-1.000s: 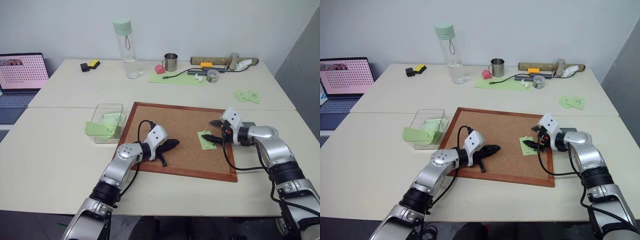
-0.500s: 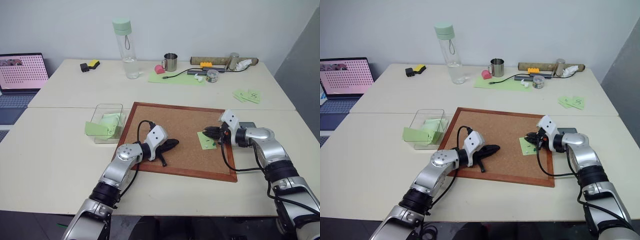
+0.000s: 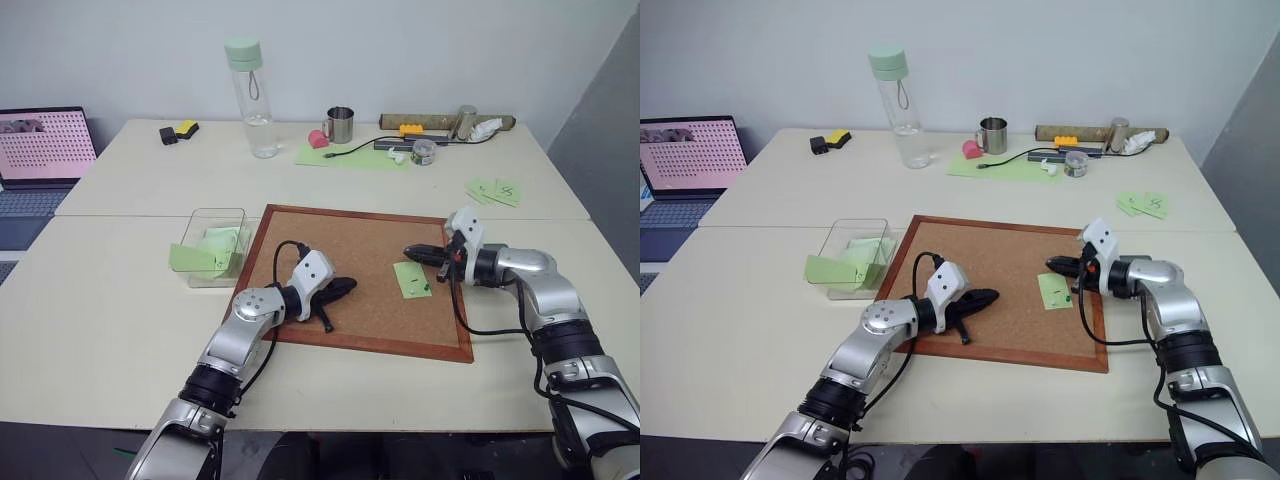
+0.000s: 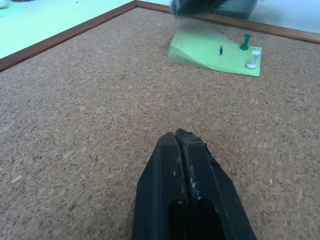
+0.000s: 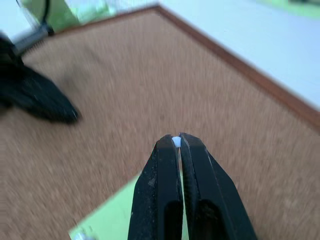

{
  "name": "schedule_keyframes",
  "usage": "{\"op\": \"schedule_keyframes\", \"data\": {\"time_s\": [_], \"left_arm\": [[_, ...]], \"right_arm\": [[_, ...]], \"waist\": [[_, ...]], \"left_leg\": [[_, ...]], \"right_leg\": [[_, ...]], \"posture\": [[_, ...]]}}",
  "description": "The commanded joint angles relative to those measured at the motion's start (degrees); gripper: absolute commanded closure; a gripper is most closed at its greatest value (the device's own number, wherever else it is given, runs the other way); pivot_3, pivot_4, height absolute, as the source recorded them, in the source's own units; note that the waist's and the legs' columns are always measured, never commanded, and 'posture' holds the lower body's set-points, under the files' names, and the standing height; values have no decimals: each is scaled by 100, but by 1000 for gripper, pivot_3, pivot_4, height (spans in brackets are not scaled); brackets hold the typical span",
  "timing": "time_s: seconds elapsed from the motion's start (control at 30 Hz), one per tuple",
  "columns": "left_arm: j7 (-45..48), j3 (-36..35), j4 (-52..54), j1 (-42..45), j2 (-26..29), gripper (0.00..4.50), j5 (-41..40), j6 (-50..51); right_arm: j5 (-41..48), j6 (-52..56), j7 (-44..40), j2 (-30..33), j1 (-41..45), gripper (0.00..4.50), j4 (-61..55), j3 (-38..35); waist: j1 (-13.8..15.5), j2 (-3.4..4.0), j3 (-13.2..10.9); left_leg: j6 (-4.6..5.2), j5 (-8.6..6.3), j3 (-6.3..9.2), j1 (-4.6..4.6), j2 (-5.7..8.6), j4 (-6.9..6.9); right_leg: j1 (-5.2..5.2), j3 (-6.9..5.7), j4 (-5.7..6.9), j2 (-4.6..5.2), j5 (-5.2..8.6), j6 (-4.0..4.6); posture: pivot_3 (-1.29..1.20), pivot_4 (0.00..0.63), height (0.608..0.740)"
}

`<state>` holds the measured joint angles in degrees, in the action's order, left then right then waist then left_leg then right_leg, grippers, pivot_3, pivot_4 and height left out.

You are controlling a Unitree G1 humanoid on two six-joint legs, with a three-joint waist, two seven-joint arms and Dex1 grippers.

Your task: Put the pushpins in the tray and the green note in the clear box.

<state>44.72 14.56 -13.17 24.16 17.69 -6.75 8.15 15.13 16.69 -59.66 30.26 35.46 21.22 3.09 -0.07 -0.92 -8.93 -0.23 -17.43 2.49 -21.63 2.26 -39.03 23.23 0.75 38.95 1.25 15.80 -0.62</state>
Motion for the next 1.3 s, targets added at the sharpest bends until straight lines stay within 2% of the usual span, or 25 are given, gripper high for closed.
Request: {"op": "schedule_keyframes", "data": {"time_s": [0.03,0.2,0.43,0.63,0.7,0.77,1.0,1.17,1.3], "left_arm": [[-40,74,-103,-170,-19,4500,130,112],[-30,113,-72,-217,-20,4500,158,124],[-43,137,7,-279,-18,4500,197,139],[-9,129,-34,-259,6,4500,214,123],[-5,130,-34,-255,7,4500,226,121],[0,131,-34,-251,11,4500,236,116],[30,130,-15,-269,47,4500,271,99],[40,117,-4,-275,74,4500,277,89],[46,111,-13,-262,93,4500,288,75]], "right_arm": [[236,266,43,86,34,4442,-376,-266],[169,510,250,569,-45,4442,-498,-569],[-140,609,452,1506,-476,4442,48,-850],[-438,529,520,1763,-696,4442,291,-701],[-577,382,610,1750,-714,4026,406,-651],[-676,283,711,1714,-697,3798,486,-638],[-698,210,734,1693,-705,2385,467,-738],[-253,392,119,1824,-1029,1316,-581,-814],[16,490,-149,1752,-1524,1316,-1601,-678]], "waist": [[3,0,0],[5,0,0],[13,2,1],[2,13,8],[0,17,10],[4,17,11],[5,18,11],[4,20,12],[6,19,13]], "left_leg": [[0,0,0,0,0,0],[0,0,0,-1,0,0],[1,-1,-2,-1,0,4],[2,-1,-9,0,0,5],[2,-1,-11,3,0,5],[2,-1,-11,3,0,5],[2,-1,-12,4,0,5],[2,-1,-10,3,0,6],[3,-1,-9,4,-1,6]], "right_leg": [[0,0,-1,0,0,0],[0,1,-1,1,0,0],[-1,1,-6,1,0,0],[-2,6,-4,0,0,0],[-3,8,-2,0,0,0],[-3,8,-2,0,0,0],[-4,8,-4,0,0,-1],[-4,8,-4,0,1,-1],[-6,7,-5,-1,1,-2]], "posture": [[0,150,740],[0,150,740],[0,150,740],[0,150,740],[0,150,740],[0,150,740],[0,150,740],[0,150,740],[0,150,740]]}}
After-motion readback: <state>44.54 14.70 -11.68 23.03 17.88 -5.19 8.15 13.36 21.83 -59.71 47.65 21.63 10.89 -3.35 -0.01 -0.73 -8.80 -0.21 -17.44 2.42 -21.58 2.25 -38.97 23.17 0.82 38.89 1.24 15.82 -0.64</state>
